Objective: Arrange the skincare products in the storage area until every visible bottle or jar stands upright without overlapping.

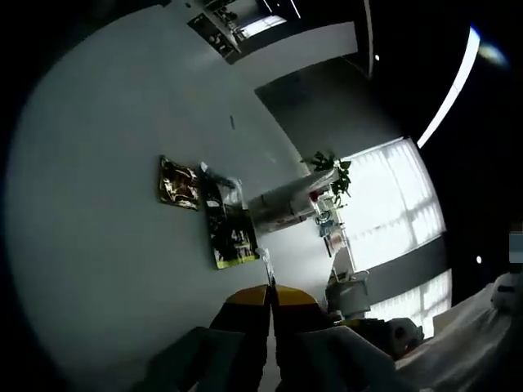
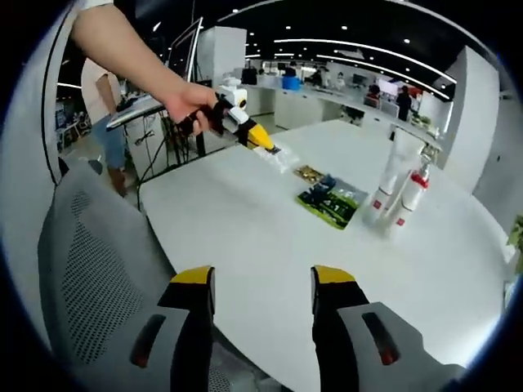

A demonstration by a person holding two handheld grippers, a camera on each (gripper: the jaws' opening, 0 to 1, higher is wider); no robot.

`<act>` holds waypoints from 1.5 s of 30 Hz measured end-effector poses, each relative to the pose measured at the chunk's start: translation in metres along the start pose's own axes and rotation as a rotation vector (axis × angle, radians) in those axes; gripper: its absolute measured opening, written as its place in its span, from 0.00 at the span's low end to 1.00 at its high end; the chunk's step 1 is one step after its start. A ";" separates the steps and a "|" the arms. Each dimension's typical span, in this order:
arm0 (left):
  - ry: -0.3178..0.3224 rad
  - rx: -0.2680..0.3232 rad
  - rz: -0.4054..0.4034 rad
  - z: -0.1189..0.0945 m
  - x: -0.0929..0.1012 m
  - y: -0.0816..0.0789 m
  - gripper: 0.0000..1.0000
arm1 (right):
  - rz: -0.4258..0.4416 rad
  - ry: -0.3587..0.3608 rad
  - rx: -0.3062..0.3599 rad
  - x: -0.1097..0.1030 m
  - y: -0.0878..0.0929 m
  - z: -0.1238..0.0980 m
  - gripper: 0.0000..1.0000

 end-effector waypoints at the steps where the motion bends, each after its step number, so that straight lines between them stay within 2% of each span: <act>1: -0.004 -0.007 0.001 0.001 -0.003 -0.002 0.01 | 0.003 -0.002 -0.001 0.000 0.000 0.000 0.45; 8: -0.016 -0.041 0.006 0.012 -0.016 -0.018 0.01 | 0.013 -0.006 -0.024 0.000 0.003 0.002 0.45; 13: -0.059 -0.050 -0.013 0.017 -0.034 -0.029 0.01 | 0.009 -0.007 -0.043 -0.001 0.005 0.004 0.45; 17: -0.099 -0.072 -0.013 0.023 -0.045 -0.032 0.01 | 0.014 -0.007 -0.053 0.000 0.006 0.005 0.45; 23: -0.121 -0.093 -0.010 0.032 -0.053 -0.037 0.01 | 0.019 -0.015 -0.065 -0.001 0.008 0.006 0.45; 26: -0.175 -0.129 0.019 0.034 -0.061 -0.037 0.01 | 0.020 -0.018 -0.067 -0.002 0.009 0.007 0.45; 31: -0.179 -0.145 0.012 0.037 -0.066 -0.038 0.01 | 0.027 -0.020 -0.067 -0.002 0.009 0.007 0.45; 33: -0.191 -0.157 0.010 0.038 -0.065 -0.036 0.02 | 0.028 -0.020 -0.064 -0.001 0.009 0.007 0.45; 34: -0.217 -0.161 0.018 0.037 -0.066 -0.037 0.02 | 0.028 -0.021 -0.065 -0.002 0.009 0.007 0.45; 37: -0.239 -0.159 -0.001 0.038 -0.069 -0.039 0.03 | 0.027 -0.024 -0.064 -0.002 0.008 0.007 0.45; 45: -0.246 -0.118 -0.030 0.041 -0.069 -0.042 0.03 | 0.020 -0.014 -0.062 -0.001 0.008 0.007 0.45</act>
Point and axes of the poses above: the point that each gripper's makers call its tool centre point, and the gripper's own axes: z roughly forward along the fingers, x roughly to its right, y roughly out of its underside, the point moved 8 cm from there along -z, roughly backward along the fingers, and after that the axes turned 3 degrees about -x, right-handed, at the moved point
